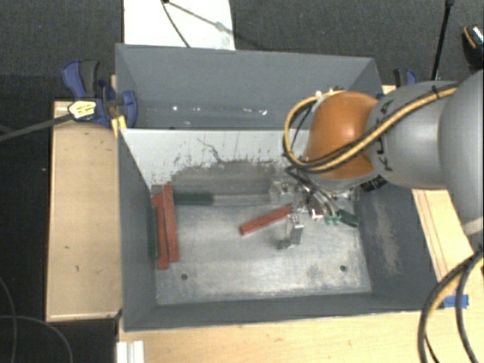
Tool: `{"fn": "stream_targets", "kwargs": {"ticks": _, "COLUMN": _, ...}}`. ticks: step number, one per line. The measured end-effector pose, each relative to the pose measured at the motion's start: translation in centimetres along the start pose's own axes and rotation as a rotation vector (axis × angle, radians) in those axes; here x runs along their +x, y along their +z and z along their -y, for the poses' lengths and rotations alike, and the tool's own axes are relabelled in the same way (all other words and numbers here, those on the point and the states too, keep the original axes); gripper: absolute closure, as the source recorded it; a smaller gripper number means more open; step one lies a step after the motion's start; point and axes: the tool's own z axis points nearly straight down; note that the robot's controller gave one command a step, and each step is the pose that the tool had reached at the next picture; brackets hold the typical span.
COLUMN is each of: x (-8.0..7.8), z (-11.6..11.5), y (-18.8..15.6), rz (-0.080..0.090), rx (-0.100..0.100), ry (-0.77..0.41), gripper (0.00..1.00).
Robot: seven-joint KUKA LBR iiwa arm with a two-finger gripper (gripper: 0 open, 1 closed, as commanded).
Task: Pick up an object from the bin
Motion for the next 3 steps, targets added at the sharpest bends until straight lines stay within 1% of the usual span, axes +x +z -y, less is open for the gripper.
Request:
{"fn": "stream_targets", "kwargs": {"ticks": 1, "x": 0.0, "z": -0.2, "y": 0.0, "rz": -0.001, "rx": -0.002, "ry": 0.000, "gripper": 1.00}}
{"fn": "stream_targets", "kwargs": {"ticks": 2, "x": -0.1, "z": -0.2, "y": -0.6, "rz": 0.001, "rx": -0.002, "ry": 0.003, "gripper": 1.00}}
{"fn": "stream_targets", "kwargs": {"ticks": 3, "x": -0.4, "z": -0.1, "y": -8.7, "rz": 0.005, "rx": -0.001, "ry": 0.007, "gripper": 1.00}}
